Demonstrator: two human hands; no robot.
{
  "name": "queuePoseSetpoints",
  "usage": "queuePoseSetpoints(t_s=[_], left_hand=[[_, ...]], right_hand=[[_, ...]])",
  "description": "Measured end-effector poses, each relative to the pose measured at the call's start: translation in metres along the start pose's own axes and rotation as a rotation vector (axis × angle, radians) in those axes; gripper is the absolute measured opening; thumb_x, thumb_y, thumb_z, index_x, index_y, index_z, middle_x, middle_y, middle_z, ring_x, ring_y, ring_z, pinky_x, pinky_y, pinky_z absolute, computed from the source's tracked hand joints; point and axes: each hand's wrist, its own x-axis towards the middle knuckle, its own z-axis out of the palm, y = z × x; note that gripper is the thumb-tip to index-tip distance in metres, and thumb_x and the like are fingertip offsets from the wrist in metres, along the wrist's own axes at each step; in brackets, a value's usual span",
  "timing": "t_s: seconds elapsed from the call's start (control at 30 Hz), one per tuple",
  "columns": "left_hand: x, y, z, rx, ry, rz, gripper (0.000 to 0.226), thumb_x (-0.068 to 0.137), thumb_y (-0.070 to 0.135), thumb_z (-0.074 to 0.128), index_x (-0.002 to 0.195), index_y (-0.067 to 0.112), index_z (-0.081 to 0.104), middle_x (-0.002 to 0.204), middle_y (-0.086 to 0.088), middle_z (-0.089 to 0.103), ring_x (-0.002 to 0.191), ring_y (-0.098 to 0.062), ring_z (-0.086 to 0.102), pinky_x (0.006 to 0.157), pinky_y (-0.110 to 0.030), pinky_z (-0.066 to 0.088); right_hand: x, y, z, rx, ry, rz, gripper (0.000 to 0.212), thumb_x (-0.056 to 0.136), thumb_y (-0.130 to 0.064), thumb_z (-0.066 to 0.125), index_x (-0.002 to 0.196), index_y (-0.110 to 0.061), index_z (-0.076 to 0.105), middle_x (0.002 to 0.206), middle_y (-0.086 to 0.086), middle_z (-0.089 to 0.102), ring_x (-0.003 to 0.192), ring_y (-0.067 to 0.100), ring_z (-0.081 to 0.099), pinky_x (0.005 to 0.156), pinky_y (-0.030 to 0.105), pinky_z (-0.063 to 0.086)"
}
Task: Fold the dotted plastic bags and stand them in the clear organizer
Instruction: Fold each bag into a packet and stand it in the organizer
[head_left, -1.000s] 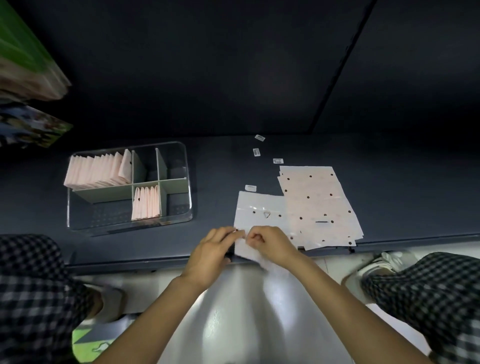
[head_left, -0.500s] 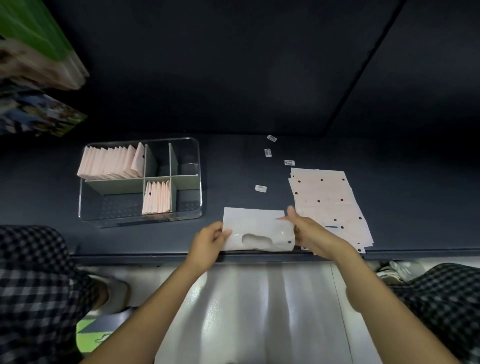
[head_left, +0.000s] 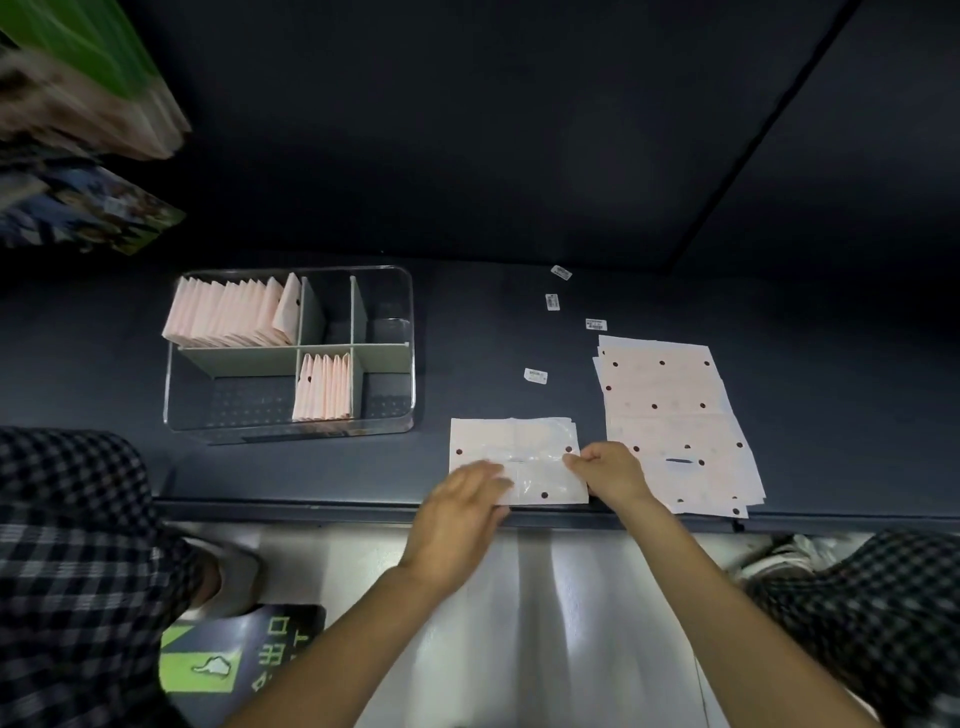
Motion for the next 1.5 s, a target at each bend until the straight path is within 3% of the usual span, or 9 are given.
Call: queuePoseSetpoints(t_s=[0.07,0.13,0.27,0.5,0.7,1.1,1.23,1.37,1.5], left_hand=[[-0.009,0.003,0.012,0.122,-0.176,0.073,0.049,0.088,0.03,0.063,0.133,0.013,0.052,0.146,-0.006,0.043,0.135,-0.023,0.041,0.113,-0.038,0.03],[-0.018,-0.004,0.023,0.222,-0.323,0.037,0.067,0.098,0.046,0.036,0.151,0.017,0.005,0.156,-0.001,-0.008,0.145,-0.018,-0.007,0.117,-0.034,-0.01],[-0.029,-0.015,0.028,0.33,-0.415,0.022,0.076,0.095,0.059,0.028,0.141,0.031,-0.027,0.148,-0.004,-0.034,0.134,-0.023,-0.035,0.111,-0.035,-0.02],[-0.026,-0.018,0.024,0.365,-0.496,0.06,0.081,0.092,0.062,0.035,0.142,0.04,-0.024,0.146,-0.005,-0.037,0.137,-0.025,-0.033,0.116,-0.037,-0.012],[-0.024,-0.016,0.02,0.363,-0.517,0.065,0.081,0.091,0.063,0.037,0.143,0.041,-0.022,0.147,-0.004,-0.036,0.137,-0.023,-0.032,0.115,-0.036,-0.013],[-0.023,-0.015,0.019,0.345,-0.504,0.043,0.08,0.09,0.065,0.036,0.145,0.041,-0.017,0.153,-0.005,-0.03,0.139,-0.023,-0.031,0.114,-0.035,-0.015],[-0.023,-0.016,0.02,0.33,-0.498,0.044,0.08,0.09,0.065,0.037,0.145,0.042,-0.016,0.153,-0.004,-0.029,0.141,-0.023,-0.028,0.114,-0.034,-0.014],[-0.023,-0.018,0.021,0.319,-0.481,0.037,0.079,0.09,0.064,0.036,0.145,0.041,-0.016,0.154,-0.003,-0.027,0.142,-0.022,-0.025,0.114,-0.034,-0.013],[-0.022,-0.018,0.023,0.321,-0.45,0.013,0.079,0.091,0.065,0.033,0.148,0.034,-0.012,0.157,-0.002,-0.02,0.144,-0.02,-0.019,0.115,-0.034,-0.013]], right_hand=[[0.001,-0.001,0.0,-0.002,-0.001,0.022,0.041,0.088,-0.023,0.06,0.056,-0.013,0.036,0.06,0.001,0.039,0.062,0.017,0.038,0.057,0.027,0.03],[0.001,-0.002,-0.001,0.0,-0.003,0.027,0.038,0.088,-0.021,0.06,0.058,-0.012,0.038,0.063,0.004,0.042,0.065,0.019,0.04,0.06,0.027,0.031],[0.0,-0.002,0.001,0.008,-0.001,0.042,0.039,0.087,-0.021,0.059,0.056,-0.015,0.036,0.065,0.005,0.042,0.067,0.021,0.04,0.063,0.027,0.032],[0.015,-0.02,-0.008,0.304,-0.019,0.124,0.017,0.086,-0.017,0.065,0.079,-0.003,0.06,0.079,0.013,0.052,0.075,0.024,0.049,0.088,0.044,0.049],[0.025,-0.038,-0.016,0.547,-0.045,0.252,0.013,0.086,-0.005,0.066,0.078,-0.005,0.055,0.063,0.004,0.044,0.053,0.013,0.042,0.055,0.02,0.043],[0.026,-0.017,-0.011,0.246,0.009,0.118,0.021,0.081,-0.017,0.072,0.065,-0.01,0.059,0.075,0.009,0.057,0.074,0.023,0.052,0.083,0.037,0.049],[0.024,-0.018,-0.008,0.104,0.11,0.129,0.039,0.09,-0.025,0.057,0.055,-0.011,0.047,0.066,0.009,0.055,0.065,0.025,0.049,0.069,0.029,0.04],[0.002,-0.02,-0.009,-0.117,0.463,-0.173,0.019,0.096,-0.022,0.049,0.099,-0.008,0.061,0.103,0.007,0.063,0.095,0.026,0.058,0.07,0.028,0.04],[-0.035,-0.004,0.004,-0.506,0.125,-0.755,0.028,0.095,-0.017,0.049,0.12,-0.01,0.06,0.127,0.008,0.059,0.118,0.026,0.053,0.096,0.034,0.046]])
